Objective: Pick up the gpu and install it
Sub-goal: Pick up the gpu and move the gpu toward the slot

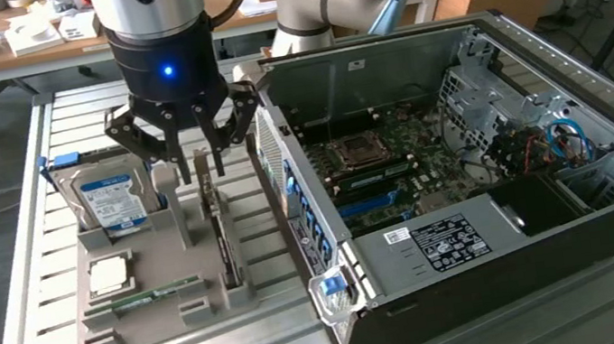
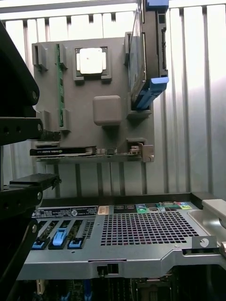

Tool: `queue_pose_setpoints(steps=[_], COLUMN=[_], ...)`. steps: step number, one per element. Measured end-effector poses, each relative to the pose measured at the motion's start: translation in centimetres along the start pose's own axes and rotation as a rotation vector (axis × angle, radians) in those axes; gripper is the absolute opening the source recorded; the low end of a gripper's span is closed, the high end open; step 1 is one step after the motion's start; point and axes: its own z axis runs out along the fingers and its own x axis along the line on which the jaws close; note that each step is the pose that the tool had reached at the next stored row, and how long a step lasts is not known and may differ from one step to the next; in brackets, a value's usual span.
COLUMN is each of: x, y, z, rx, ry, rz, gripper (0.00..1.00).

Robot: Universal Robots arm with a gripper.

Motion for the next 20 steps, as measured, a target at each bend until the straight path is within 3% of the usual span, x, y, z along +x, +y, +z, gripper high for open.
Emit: queue_pose_setpoints(steps=[20], x=[0.0], y=[-0.1], z=[1.21], rx=[-0.0001], ry=[-0.0005], rz=[0.0], gripper=[0.42])
